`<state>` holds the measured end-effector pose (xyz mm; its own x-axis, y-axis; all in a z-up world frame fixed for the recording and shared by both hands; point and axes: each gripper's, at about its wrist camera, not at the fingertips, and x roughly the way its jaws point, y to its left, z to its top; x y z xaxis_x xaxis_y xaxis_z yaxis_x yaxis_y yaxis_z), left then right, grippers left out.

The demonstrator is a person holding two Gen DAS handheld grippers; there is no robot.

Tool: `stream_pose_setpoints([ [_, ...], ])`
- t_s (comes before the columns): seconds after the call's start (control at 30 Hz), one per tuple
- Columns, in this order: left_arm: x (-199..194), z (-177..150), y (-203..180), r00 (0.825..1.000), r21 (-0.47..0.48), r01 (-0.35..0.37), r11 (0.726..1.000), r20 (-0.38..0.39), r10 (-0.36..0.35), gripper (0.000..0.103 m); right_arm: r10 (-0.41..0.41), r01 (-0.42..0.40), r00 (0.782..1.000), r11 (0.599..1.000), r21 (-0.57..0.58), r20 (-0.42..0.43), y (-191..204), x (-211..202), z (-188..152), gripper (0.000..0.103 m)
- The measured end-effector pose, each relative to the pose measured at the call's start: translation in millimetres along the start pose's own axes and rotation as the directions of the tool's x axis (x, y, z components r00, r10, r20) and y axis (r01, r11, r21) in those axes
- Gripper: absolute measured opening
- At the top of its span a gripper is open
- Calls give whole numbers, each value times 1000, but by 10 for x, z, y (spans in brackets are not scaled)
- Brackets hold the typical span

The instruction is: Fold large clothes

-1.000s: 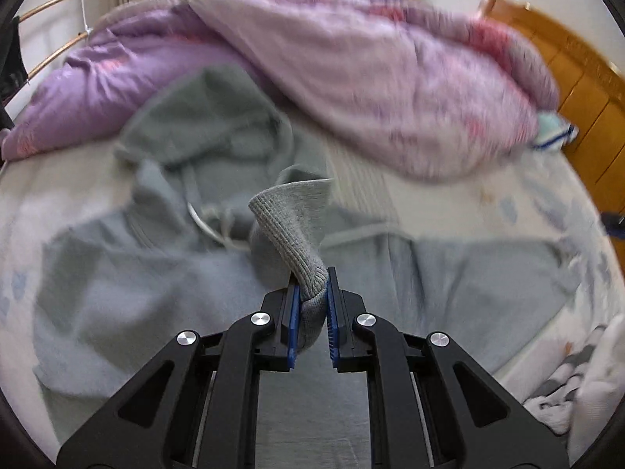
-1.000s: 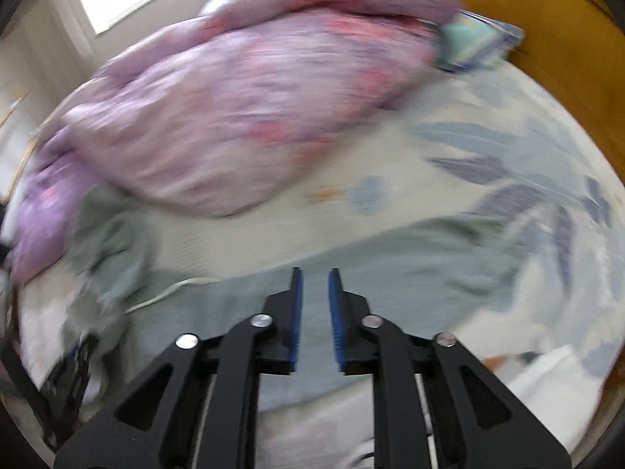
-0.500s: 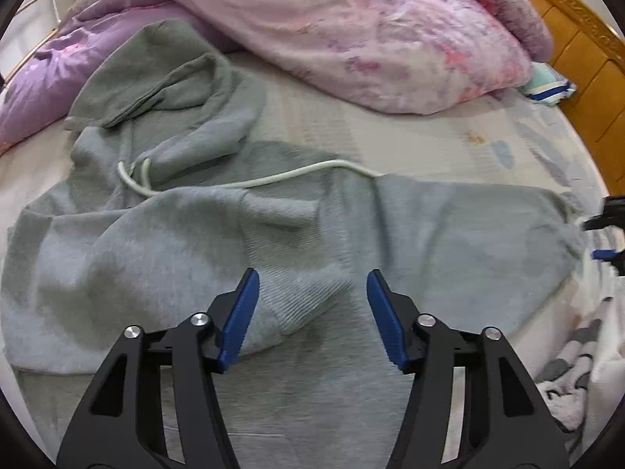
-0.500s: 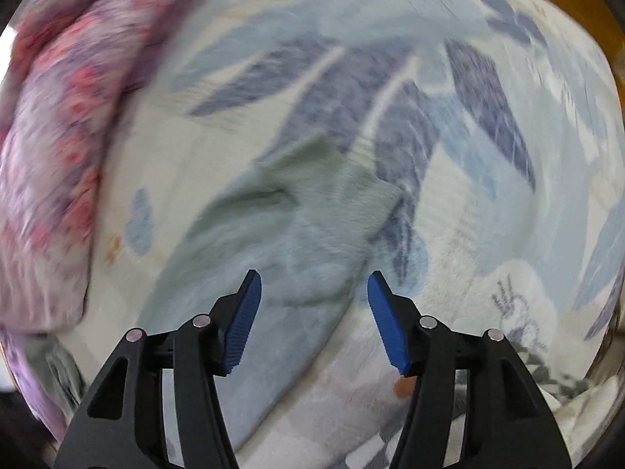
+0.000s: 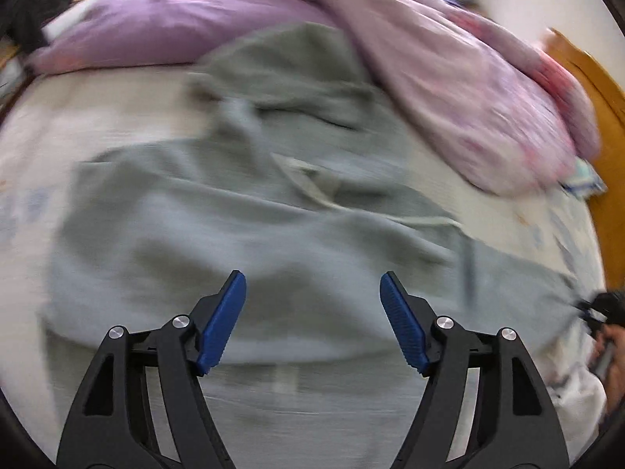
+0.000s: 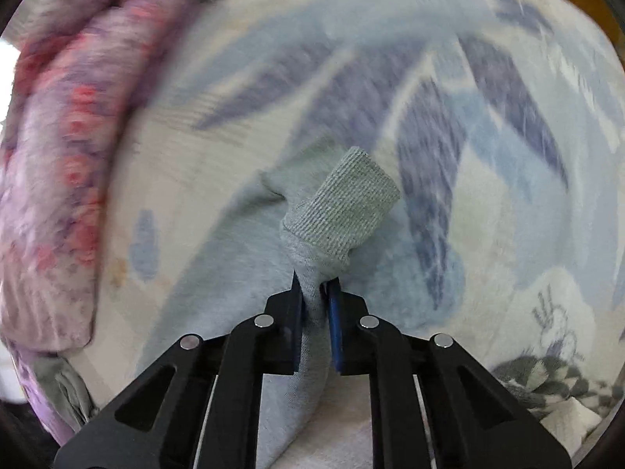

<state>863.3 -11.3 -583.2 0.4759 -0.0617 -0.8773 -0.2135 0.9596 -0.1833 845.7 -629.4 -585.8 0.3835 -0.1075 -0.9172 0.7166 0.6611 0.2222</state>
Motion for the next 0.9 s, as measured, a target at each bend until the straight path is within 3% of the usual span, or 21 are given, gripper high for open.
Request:
stream_pose_setpoints([
  [0.07,-41,78,290,999,-39,-50,998,-3,50,73,20,-12,996,995,-102,82,215,-277,-66,10],
  [0.2,-121,178,841,991,-87,-137,987,-7,137,73,129,-62,968,954,-294,215,860,-933,-417,10],
  [0.33,-214,214,1214,987,-118,-160,980,-18,159,73,271,-162,941,887,-433,203,1597,-1299,-989,10],
  [0.4,-270,223,1353,987,-116,-162,980,-17,161,73,336,-224,929,844,-488,155,1993,-1400,-1376,10],
  [0.53,-386,225,1585,987,-112,-160,981,-9,160,73,474,-390,881,715,-580,-7,2881,-1498,-2389,10],
  [0.63,-474,237,1795,988,-127,-156,980,-1,158,73,503,-466,854,621,-630,-136,3417,-1435,-3111,10],
  [0.8,-551,247,2106,983,-145,-179,973,12,183,73,440,-542,828,468,-698,-347,4029,-1143,-4354,10],
  [0.9,-587,235,2266,982,-167,-185,968,16,191,73,355,-548,833,424,-721,-424,4175,-862,-4833,13],
])
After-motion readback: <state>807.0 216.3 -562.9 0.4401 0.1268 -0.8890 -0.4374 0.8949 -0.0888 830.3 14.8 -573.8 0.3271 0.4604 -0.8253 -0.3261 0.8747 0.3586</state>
